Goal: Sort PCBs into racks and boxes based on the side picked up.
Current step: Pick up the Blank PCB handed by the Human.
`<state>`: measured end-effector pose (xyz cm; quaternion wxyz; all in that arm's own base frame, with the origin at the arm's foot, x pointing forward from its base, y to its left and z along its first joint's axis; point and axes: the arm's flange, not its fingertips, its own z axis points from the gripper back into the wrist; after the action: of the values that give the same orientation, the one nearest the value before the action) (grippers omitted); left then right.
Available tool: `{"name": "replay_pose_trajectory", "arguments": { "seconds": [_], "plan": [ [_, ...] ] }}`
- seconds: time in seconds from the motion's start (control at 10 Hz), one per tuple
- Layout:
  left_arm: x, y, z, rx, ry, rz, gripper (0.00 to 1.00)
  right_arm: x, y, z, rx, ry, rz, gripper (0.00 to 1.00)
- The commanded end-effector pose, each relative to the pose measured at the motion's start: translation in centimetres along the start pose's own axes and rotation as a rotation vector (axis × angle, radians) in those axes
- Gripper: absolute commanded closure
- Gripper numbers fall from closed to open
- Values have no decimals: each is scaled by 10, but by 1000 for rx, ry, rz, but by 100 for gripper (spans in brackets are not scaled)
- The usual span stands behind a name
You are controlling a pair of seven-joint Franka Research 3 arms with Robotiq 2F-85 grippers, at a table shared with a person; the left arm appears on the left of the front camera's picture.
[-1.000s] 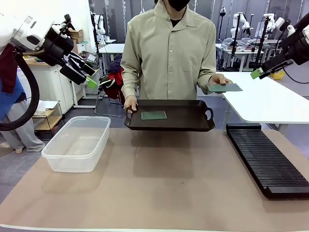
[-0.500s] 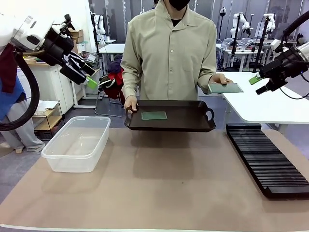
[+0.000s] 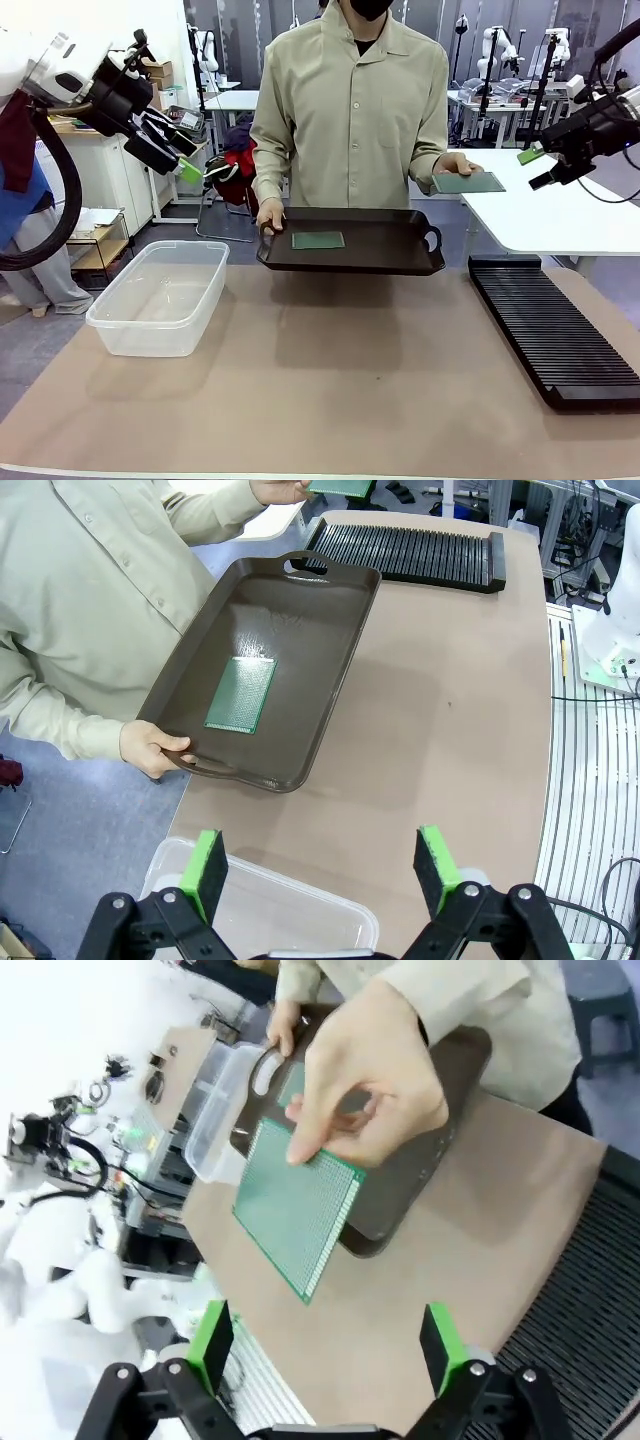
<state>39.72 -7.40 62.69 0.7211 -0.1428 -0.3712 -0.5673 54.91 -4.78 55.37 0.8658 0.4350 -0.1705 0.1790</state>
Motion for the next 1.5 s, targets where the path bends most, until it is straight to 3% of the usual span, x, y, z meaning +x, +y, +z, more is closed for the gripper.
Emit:
{"name": "replay_pose_trajectory", "arguments": {
  "seconds": [0.0, 0.2, 0.9, 1.0, 1.4],
  "plan": [
    [-2, 0, -1, -11, -16, -7, 0, 18, -16, -12, 108, -32, -130, 0],
    [-2, 0, -1, -11, -16, -7, 0, 24, -26, -21, 176, 27, -202, 0],
    [-2, 0, -1, -11, -16, -7, 0, 31, -65, -62, 376, -32, -218, 0],
    [-2, 0, -1, -11, -16, -7, 0, 22, -53, -65, 299, 10, -241, 0],
    [-2, 0, -1, -11, -16, -7, 0, 26, -63, -70, 359, -8, -265, 0]
  ]
}}
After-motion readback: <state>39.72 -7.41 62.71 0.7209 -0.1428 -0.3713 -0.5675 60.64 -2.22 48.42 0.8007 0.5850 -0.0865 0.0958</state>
